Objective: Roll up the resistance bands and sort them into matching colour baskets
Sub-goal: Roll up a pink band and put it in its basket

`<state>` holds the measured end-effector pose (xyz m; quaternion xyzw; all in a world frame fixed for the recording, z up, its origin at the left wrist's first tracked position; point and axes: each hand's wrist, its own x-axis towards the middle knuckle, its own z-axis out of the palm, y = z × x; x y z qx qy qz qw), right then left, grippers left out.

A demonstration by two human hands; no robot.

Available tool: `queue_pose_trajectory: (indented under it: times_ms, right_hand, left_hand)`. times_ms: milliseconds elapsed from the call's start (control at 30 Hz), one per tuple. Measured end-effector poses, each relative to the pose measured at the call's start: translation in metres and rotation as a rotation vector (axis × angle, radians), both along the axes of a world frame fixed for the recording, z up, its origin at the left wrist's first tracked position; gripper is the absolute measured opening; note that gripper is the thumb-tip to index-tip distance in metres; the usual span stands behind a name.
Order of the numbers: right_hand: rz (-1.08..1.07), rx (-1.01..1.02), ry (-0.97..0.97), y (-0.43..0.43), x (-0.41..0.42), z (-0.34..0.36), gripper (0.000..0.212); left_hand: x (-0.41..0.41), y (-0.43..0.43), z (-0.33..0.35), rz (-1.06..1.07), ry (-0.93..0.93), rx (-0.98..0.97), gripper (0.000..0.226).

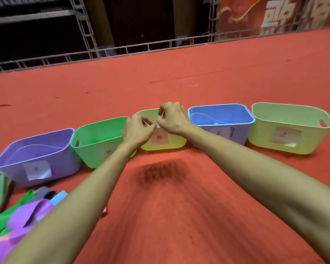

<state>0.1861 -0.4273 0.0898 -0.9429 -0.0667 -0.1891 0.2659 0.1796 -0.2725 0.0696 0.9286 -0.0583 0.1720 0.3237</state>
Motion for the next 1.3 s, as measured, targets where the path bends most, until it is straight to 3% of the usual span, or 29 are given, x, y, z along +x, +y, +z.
queue_pose_trajectory:
  times_ms: [200,300,500,600,667,900,1067,1200,1300]
  right_hand:
    - [0.31,0.037,0.265,0.142,-0.043,-0.062,0.014]
    - [0.491,-0.067,0.405,0.189,-0.076,-0.108,0.016]
    - [0.44,-0.086,0.329,0.215,-0.112,-0.158,0.017]
    - [0.39,-0.048,0.352,0.21,-0.109,-0.157,0.02]
    - [0.393,0.012,0.432,0.204,-0.107,-0.153,0.015]
    - [0.466,0.611,0.576,0.171,-0.104,-0.11,0.022]
    - [0.589,1.014,0.521,0.145,-0.106,-0.077,0.012]
    - [0.64,1.05,0.331,0.133,-0.112,-0.058,0.011]
    - [0.569,1.004,0.205,0.123,-0.118,-0.047,0.018]
  left_hand:
    - [-0.061,0.18,-0.036,0.199,0.206,0.112,0.015]
    - [-0.092,0.251,-0.063,0.165,0.309,0.129,0.011]
    - [-0.139,0.321,-0.129,0.006,0.403,0.04,0.01]
    - [-0.144,0.323,-0.142,0.024,0.324,-0.025,0.027]
    - [-0.139,0.32,-0.143,0.035,0.333,-0.018,0.011]
    - [-0.123,0.283,-0.101,-0.027,0.177,-0.141,0.017]
    - [-0.13,0.23,-0.06,-0.3,0.209,-0.415,0.019]
    - [-0.131,0.196,-0.052,-0.472,0.295,-0.535,0.019]
    - [-0.13,0.169,-0.062,-0.532,0.294,-0.576,0.039]
